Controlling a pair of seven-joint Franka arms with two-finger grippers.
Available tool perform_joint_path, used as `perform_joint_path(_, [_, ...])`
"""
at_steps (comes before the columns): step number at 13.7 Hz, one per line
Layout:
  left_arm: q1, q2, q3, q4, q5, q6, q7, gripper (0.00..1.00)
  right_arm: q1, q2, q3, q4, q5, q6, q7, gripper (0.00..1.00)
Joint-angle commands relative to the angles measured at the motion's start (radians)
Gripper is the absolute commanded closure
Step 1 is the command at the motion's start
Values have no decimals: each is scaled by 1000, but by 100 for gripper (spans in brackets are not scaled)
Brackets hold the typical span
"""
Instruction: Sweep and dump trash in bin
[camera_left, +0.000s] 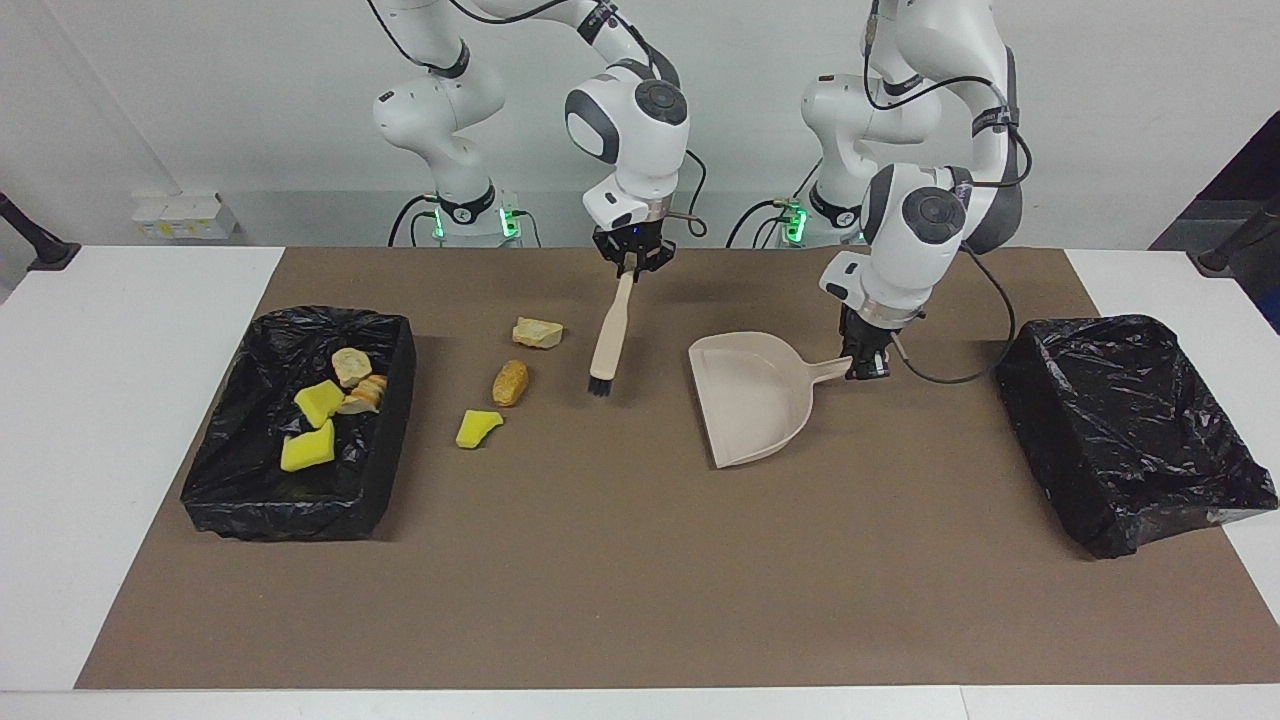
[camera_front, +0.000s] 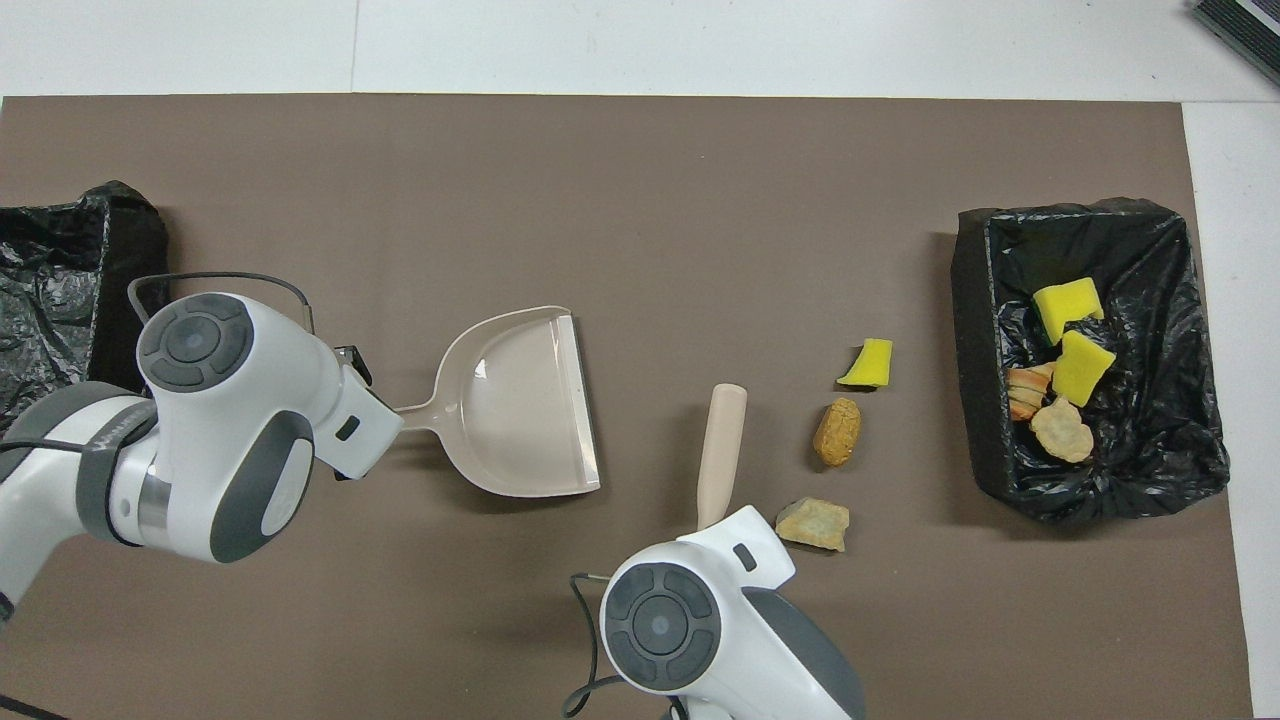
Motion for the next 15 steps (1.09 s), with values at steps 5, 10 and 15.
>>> perform_joint_path(5, [-106,-87,14,-109,0,41,-121,100,-91,-253,12,-263,-45,-74,26,100])
perform_joint_path(10, [-214,-106,13,-146,12,46,-281,100,-147,-274,12,-303,-7,-140,124,100])
perform_joint_path(15, [-237,-114,13,-181,62,52,-326,100,-146,-206,14,-306,132,53,111,100])
